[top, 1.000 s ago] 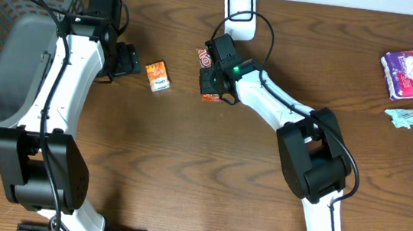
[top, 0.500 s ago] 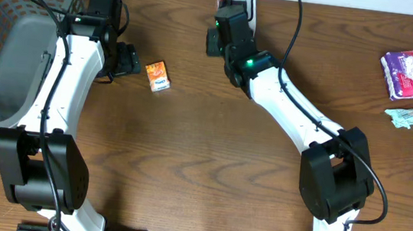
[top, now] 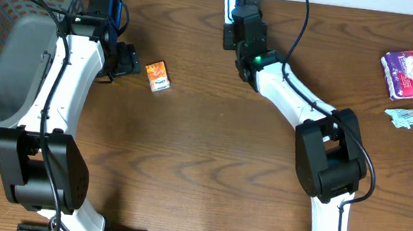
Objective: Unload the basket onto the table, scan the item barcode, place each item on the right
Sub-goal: 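Carry the TOP bar to the right corner and release it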
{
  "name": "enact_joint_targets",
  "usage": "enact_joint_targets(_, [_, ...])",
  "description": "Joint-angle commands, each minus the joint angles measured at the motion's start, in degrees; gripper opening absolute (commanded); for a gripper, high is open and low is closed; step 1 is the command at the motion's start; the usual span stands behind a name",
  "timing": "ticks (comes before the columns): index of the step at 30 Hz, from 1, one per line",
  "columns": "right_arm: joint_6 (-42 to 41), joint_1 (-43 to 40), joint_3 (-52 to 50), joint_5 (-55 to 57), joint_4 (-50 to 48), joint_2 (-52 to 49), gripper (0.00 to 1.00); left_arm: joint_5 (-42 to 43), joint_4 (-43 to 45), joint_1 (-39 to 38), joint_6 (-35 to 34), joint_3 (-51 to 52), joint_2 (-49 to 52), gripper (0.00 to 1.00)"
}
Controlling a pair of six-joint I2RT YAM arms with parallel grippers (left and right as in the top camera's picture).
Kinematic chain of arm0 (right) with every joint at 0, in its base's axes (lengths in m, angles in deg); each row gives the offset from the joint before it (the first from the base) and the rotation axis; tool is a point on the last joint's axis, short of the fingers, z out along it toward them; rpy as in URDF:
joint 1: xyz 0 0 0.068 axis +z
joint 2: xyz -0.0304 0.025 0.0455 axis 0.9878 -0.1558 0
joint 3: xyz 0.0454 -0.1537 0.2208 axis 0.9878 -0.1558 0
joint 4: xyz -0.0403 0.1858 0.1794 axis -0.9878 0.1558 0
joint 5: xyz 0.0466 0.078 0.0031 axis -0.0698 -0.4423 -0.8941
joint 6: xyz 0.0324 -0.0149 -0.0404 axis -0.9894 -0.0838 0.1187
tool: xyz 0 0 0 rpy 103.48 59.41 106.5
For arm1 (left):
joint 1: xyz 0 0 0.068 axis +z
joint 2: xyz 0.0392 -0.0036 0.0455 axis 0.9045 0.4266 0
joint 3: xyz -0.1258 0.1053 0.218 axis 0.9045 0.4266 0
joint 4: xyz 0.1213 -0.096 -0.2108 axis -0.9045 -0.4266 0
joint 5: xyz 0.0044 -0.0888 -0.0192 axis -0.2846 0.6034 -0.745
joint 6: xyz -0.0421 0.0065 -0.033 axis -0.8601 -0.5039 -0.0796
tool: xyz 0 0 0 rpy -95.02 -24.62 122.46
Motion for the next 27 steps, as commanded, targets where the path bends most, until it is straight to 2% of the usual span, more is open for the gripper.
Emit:
enact_joint_targets(1, [1.7,-1.2,0.7,1.3,-0.5,0.3,0.01,-0.3,-0.3,0.2,-0.9,0.1,0.4,0.98])
enact_joint_targets(9, [2.7,-2.0,0.7,3.8,3.3,3.2,0.01,-0.3,-0.3,0.2,-0.9,0.1,0.4,0.98])
enact_joint_targets(15, [2.8,-3.9,0.7,13.7,11.9,10.7,0.01,-0.3,-0.3,0.2,-0.9,0.0,0.4,0.98])
enact_joint_targets(22, [14.9,-9.9,0.7,14.5,23.7,13.6,0.01,-0.3,-0.3,0.2,-0.9,0.0,0.4,0.98])
enact_joint_targets(27, [16.0,-16.6,0.6,12.0,30.3,13.3,0.01,-0.3,-0.3,0.2,-0.9,0.0,0.4,0.98])
